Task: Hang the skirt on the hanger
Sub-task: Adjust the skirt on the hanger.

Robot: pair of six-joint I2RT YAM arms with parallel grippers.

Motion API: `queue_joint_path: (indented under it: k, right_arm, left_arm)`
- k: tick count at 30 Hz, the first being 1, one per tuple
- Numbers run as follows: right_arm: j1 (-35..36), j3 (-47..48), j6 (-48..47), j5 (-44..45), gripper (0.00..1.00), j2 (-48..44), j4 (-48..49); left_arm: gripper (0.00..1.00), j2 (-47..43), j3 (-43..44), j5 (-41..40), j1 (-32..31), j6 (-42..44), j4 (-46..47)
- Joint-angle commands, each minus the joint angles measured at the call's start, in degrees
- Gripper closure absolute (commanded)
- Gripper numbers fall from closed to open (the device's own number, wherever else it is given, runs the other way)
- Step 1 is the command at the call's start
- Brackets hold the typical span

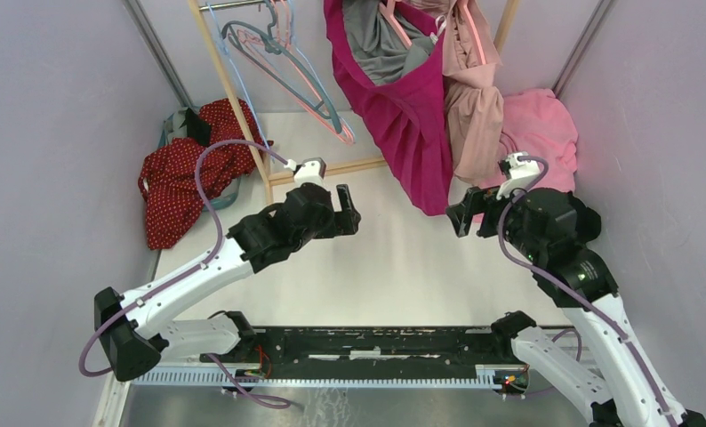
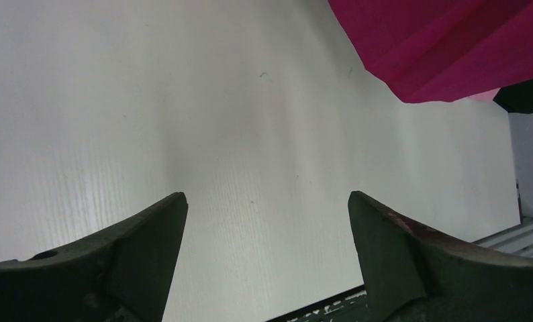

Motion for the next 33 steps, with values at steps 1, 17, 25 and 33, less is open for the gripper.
queue_joint_path:
  k: [1,17,25,33]
  right_arm:
    - [-0.25,4.11,-1.35,0.93,0.03,0.36,-7.03]
    - [-0.26,-1.07,1.22,9.68,0.0,1.45,-7.55]
    - [-0.24,-6.99,2.75,16.1,0.0,4.98,6.52]
    - [-0.4,-23.41,-8.49,32.22,0.0,4.54,31.08]
  left_arm:
    - [0.0,-3.79,-2.36,-6.29,0.59,2.68,1.16]
    - [0.01,-13.17,-14.3,-17.76,5.86,6.1,9.13]
    - [0.01,-9.24,-22.52,-22.09,15.91,10.97,19.45]
    - [0.01,-4.23,-28.7,-33.42,21.03,20.93,29.5]
